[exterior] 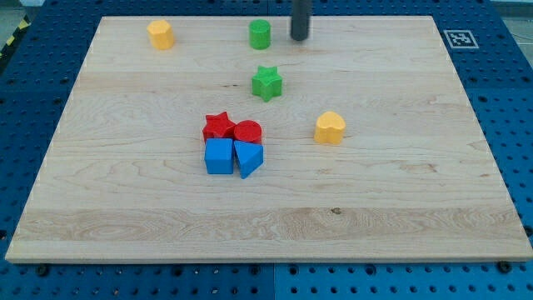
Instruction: Move the green circle slightly towards the left side of the yellow hexagon
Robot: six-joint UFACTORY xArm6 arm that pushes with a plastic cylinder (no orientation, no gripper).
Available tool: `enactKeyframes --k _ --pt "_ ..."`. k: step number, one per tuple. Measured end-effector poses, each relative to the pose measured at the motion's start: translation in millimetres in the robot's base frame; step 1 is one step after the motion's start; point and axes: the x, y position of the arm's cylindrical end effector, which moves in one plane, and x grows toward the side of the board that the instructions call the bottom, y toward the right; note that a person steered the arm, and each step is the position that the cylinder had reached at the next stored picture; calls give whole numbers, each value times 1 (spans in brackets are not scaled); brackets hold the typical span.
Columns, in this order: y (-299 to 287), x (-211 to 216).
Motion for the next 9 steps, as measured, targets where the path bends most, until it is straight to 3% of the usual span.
enactKeyframes --k 1,3,7,9 --pt "-23 25" --pt "-42 -3" --pt "-65 -10" --pt "-68 42"
